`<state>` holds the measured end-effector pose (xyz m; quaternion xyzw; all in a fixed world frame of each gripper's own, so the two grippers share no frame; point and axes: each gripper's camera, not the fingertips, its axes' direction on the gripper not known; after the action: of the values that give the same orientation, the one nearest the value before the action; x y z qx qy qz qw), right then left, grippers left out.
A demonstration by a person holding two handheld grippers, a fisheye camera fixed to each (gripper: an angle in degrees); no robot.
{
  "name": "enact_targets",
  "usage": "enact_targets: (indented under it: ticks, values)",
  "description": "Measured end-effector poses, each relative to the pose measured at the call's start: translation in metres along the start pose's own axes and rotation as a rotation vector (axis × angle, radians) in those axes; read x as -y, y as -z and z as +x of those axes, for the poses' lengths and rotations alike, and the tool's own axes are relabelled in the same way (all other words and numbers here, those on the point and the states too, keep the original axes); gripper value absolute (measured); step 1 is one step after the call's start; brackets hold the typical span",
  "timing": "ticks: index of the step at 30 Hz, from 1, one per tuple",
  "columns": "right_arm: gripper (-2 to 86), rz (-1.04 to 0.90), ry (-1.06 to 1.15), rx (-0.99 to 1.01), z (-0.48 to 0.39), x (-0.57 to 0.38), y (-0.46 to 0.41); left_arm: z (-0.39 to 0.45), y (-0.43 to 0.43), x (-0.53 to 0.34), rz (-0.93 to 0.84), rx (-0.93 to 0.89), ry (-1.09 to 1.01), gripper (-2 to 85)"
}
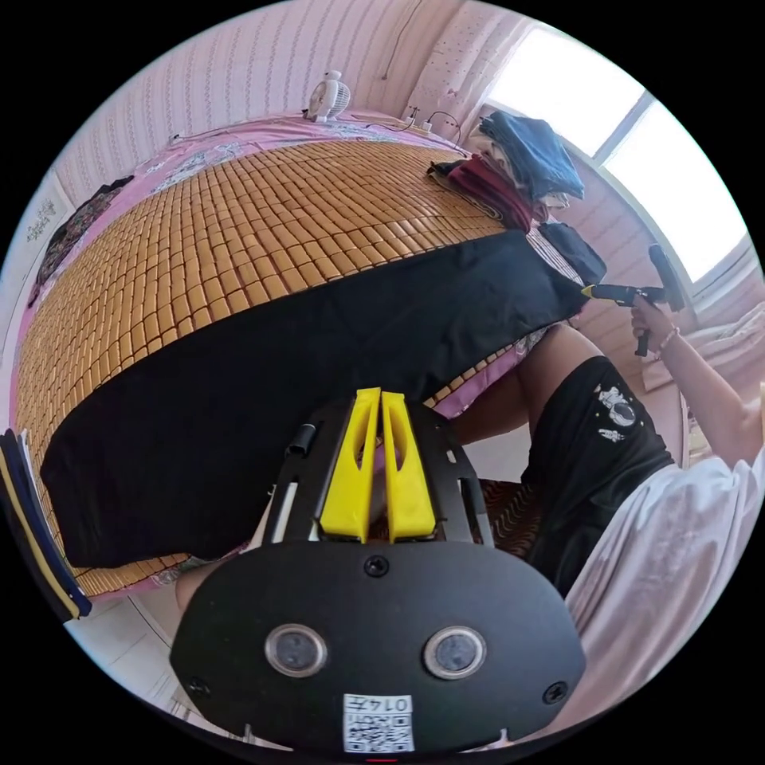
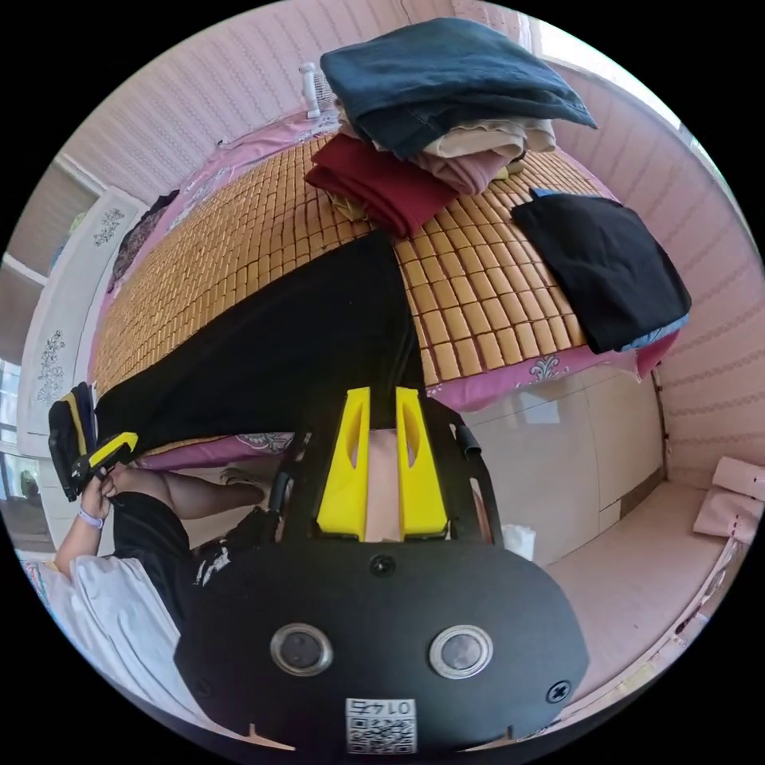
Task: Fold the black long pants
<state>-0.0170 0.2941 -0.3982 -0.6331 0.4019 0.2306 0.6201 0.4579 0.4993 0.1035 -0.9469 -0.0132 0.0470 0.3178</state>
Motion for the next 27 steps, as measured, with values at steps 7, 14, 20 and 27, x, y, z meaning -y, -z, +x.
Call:
enact_targets:
  ticks: [7,14,20,27]
  values:
    - [5.7,0.103,0.441,0.099,-0.246,0.055,0.006,-0.009,-0.002,-0.009,0.013,0.004,0.070,0.3]
    - [6.3,-0.066,0.936,0.173,-0.572,0.118,-0.062,-0.001,-0.020,-0.021,-0.018,0.013,0.079,2.8]
    - [0.6,-0.215,1.059,0.031,-0.731,0.155,-0.106,0.003,-0.021,-0.033,0.011,-0.004,0.089,3.3]
    - [-0.9,-0.296,1.129,0.009,-0.828,0.192,-0.116,0.007,-0.019,-0.043,0.016,-0.038,0.095,4.4]
